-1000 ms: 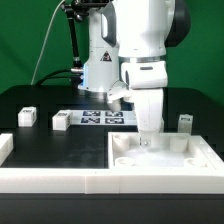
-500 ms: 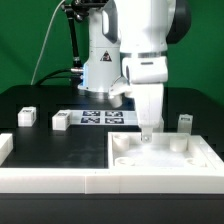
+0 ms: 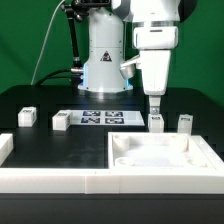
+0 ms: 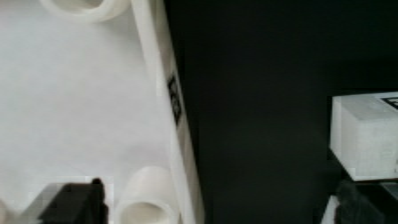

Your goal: Assemble one leg

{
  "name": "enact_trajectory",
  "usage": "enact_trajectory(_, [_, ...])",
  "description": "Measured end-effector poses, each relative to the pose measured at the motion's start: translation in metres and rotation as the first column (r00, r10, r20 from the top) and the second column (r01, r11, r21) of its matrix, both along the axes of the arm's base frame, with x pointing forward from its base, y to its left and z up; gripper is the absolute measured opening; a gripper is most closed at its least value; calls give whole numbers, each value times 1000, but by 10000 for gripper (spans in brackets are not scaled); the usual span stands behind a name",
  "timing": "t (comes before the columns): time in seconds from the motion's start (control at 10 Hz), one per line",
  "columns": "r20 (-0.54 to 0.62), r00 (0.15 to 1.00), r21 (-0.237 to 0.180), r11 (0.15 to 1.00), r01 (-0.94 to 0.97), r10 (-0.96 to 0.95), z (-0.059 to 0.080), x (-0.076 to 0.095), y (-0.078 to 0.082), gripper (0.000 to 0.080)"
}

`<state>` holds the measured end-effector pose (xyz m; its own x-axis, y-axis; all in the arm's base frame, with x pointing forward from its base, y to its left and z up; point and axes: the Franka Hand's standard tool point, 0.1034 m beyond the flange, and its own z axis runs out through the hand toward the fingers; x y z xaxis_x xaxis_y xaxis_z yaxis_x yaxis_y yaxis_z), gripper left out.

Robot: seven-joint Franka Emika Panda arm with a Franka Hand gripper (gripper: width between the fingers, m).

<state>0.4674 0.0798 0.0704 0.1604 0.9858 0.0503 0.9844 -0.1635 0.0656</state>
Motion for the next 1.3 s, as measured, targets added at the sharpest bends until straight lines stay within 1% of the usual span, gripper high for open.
enact_trajectory(0.1, [-3,1000,0,1000,1,-1,-1,-1,-1,649])
enact_trajectory(0.2, [-6,998,6,998,61,-61,-1,-1,0,649])
enact_trajectory(0.4, [-16,970,19,970,244,-243,-1,-1,0,649])
enact_trajectory(0.5, [-25,925,32,925,379,-378,-2,-2,1,649])
enact_trajectory(0.6, [-37,864,45,863,503,-501,-4,-6,4,649])
enact_trajectory(0.7, [-47,816,50,814,578,-577,-5,-9,11,649])
enact_trajectory(0.8, [-74,696,58,693,718,-714,-7,-12,24,649])
enact_trajectory(0.9, [-92,618,58,616,786,-780,-9,-15,32,649])
enact_trajectory(1.0, [-115,524,53,521,852,-844,-12,-18,39,649])
enact_trajectory(1.1, [-144,368,45,365,930,-919,-15,-21,48,649])
enact_trajectory(1.2, [-152,332,40,330,943,-931,-17,-22,51,649])
enact_trajectory(1.3, [-166,237,33,235,971,-957,-17,-22,51,649])
